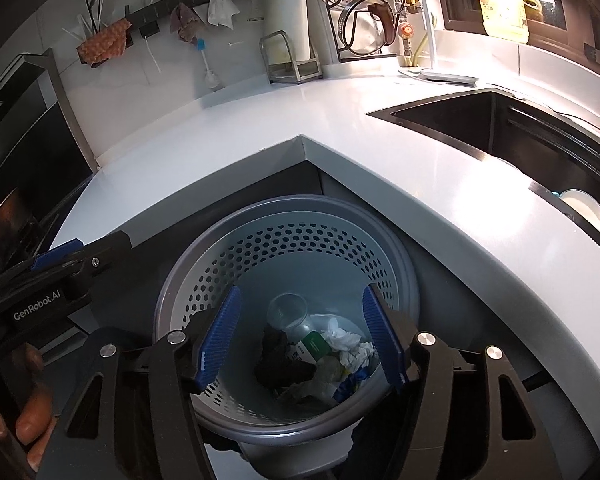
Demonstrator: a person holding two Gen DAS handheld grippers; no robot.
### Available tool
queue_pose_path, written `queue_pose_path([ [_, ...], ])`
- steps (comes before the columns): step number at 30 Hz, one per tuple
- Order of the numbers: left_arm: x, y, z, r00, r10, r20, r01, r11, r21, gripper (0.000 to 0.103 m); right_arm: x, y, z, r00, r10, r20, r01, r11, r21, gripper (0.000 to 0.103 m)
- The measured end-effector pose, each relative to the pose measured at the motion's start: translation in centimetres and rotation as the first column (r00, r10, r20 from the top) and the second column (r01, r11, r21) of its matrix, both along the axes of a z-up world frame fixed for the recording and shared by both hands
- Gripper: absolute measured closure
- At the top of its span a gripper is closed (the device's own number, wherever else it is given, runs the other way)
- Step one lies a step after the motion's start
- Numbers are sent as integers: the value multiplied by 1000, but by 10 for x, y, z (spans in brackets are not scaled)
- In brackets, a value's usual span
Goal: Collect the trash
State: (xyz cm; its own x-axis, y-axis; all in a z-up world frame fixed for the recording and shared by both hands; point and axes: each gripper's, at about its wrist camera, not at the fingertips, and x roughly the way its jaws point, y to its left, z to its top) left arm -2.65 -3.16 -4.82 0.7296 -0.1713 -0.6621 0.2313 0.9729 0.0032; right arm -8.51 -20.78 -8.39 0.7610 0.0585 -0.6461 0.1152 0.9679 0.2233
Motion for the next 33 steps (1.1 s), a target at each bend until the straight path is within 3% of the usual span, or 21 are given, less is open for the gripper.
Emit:
queue_pose_path([
  [5, -5, 4, 6, 1000, 11, 26, -11, 1000, -2, 19, -6, 0, 4, 1000, -4, 18, 4, 1000, 7, 33],
  [14, -15, 10, 12, 999, 23, 43, -22, 1000, -8, 11, -15, 2, 9, 999, -23, 38, 22, 1000, 7, 30],
  [33, -19, 19, 15, 998, 45, 49, -44, 999, -13, 6, -19, 5, 13, 999, -33, 40, 33, 999, 0, 27],
])
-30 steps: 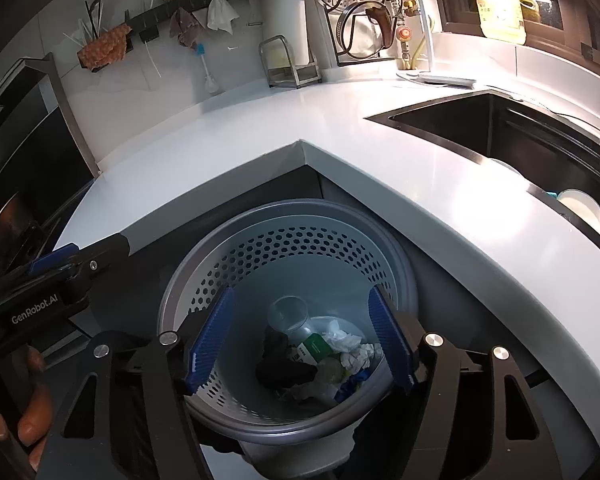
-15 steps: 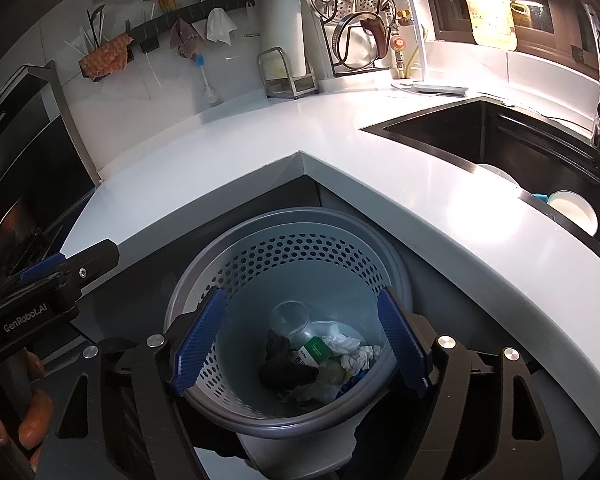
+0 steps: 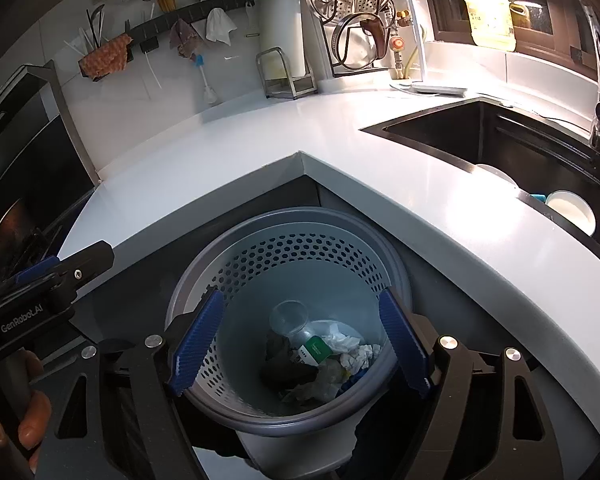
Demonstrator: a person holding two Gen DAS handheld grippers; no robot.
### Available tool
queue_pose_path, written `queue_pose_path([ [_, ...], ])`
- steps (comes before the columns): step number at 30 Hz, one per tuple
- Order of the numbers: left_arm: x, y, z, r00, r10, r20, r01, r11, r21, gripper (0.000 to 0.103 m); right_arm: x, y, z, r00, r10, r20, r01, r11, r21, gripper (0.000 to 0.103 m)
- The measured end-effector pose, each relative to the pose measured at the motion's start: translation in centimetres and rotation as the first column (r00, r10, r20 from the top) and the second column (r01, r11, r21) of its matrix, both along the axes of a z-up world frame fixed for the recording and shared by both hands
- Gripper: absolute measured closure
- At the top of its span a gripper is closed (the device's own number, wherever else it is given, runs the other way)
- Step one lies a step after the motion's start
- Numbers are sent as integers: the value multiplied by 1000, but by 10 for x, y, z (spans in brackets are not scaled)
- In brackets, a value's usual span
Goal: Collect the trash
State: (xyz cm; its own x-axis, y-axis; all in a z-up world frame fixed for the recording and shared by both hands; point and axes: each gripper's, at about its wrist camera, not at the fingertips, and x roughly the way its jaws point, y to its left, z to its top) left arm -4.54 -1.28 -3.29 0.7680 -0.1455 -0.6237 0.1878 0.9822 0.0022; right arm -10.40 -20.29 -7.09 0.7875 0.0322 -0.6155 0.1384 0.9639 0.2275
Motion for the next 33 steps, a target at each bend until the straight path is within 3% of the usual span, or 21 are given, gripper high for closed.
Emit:
queue_pose_path([
  [33, 2, 1, -2, 999, 39, -6, -39, 999, 11, 6, 2, 2, -2, 1000, 1, -6, -1, 1000, -4, 27],
])
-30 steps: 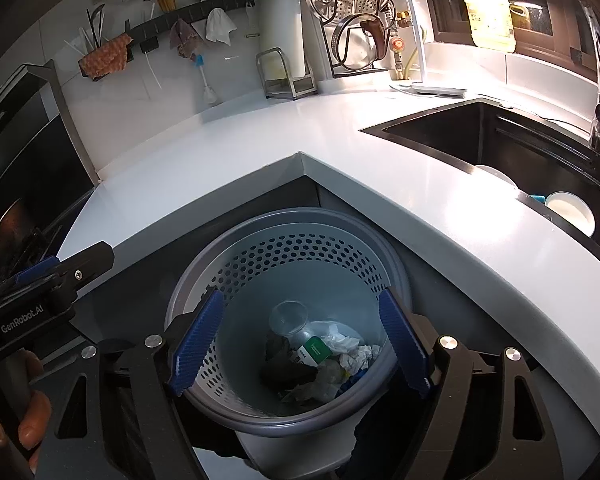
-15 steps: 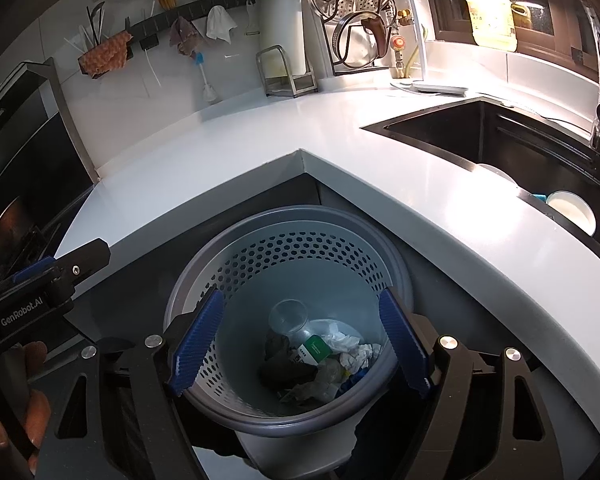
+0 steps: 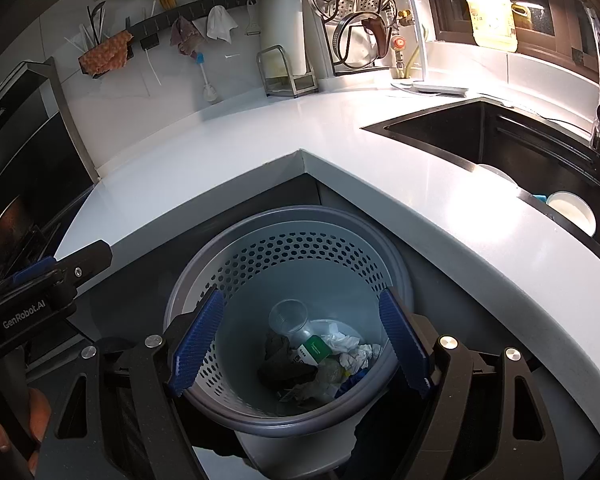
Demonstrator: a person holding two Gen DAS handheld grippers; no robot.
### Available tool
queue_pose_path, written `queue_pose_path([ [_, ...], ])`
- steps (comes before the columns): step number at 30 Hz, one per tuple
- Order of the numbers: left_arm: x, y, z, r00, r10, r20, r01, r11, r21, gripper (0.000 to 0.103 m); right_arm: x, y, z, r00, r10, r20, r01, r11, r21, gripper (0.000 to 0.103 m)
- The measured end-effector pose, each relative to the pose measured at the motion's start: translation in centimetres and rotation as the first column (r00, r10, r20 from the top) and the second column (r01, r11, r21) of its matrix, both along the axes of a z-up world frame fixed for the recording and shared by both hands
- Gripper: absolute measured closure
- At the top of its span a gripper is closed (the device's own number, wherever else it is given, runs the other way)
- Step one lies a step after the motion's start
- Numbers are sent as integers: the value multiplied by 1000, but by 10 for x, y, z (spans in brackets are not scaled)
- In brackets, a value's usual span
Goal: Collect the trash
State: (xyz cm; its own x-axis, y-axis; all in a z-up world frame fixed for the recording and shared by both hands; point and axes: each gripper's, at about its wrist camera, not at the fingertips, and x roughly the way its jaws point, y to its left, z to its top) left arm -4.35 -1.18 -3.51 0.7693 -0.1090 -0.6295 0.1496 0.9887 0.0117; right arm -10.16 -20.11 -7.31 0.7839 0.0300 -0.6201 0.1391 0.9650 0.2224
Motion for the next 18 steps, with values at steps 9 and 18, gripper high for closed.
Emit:
queue_pose_path([
  [9, 1, -1, -2, 1000, -2, -5, 2, 1000, 6, 6, 1, 1, -1, 1000, 1, -3, -1, 1000, -1, 27],
  [18, 4, 0, -7, 1000, 0, -21, 0, 1000, 8, 6, 2, 2, -2, 1000, 3, -6, -3, 1000, -4, 27],
])
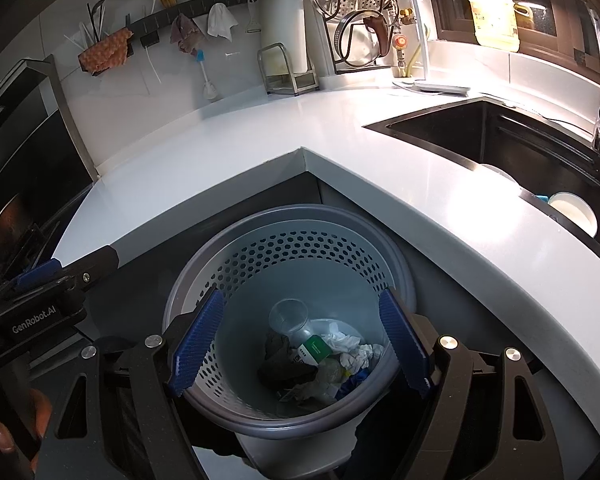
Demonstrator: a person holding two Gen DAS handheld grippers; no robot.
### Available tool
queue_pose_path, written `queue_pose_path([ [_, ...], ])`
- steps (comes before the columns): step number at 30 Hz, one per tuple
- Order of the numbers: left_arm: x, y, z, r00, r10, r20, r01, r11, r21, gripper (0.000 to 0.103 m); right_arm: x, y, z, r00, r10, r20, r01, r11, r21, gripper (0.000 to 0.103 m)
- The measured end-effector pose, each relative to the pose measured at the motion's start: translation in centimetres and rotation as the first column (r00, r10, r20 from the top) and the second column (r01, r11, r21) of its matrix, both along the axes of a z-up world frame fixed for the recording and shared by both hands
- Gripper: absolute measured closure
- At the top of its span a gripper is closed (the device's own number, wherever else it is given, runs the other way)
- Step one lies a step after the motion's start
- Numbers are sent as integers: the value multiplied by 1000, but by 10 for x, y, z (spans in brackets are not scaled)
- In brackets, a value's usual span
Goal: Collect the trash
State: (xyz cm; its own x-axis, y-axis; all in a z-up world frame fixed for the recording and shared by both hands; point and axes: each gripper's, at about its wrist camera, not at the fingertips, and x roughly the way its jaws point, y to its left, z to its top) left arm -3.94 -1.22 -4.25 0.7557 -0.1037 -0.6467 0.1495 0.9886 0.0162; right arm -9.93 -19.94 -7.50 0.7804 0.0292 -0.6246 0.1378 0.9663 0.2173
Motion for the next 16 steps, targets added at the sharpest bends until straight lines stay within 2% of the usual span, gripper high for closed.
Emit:
queue_pose_path([
  [16, 2, 4, -8, 1000, 8, -27, -8, 1000, 0, 6, 1, 2, 0, 1000, 2, 2, -2, 1000, -3, 27],
])
